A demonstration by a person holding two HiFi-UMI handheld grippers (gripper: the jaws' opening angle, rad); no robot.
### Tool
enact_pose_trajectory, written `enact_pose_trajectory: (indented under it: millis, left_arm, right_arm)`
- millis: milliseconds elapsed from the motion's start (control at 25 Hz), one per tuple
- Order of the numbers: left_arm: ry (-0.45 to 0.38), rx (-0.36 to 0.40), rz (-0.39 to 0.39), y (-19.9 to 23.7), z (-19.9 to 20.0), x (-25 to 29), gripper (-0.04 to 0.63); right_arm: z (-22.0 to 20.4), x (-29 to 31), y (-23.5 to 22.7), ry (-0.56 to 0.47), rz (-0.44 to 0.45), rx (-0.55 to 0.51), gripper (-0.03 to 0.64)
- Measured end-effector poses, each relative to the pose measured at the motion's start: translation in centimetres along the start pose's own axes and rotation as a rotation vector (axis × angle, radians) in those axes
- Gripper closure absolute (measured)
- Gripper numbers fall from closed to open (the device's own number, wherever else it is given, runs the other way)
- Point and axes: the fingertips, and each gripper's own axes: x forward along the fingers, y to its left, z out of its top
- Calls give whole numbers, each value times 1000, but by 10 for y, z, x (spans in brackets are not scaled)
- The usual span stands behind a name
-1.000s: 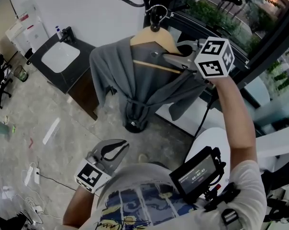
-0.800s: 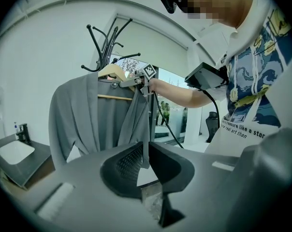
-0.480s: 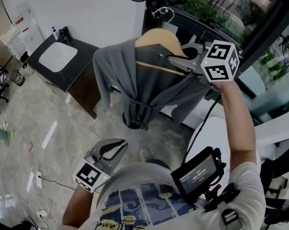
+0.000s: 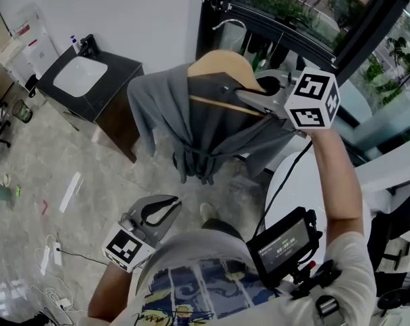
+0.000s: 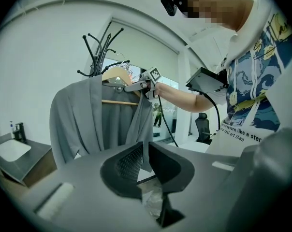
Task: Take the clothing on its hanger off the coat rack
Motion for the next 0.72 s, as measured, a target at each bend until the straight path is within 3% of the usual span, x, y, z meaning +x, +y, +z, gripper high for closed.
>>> enact_pose_trajectory:
  millis: [360, 720]
  left_arm:
    - [-17, -8, -7, -34, -7, -32, 555]
    - [-35, 22, -15, -63, 0, -56, 555]
  right_arm:
    - [4, -10, 83, -56, 13, -11, 598]
    - [0, -13, 168, -89, 81, -16, 598]
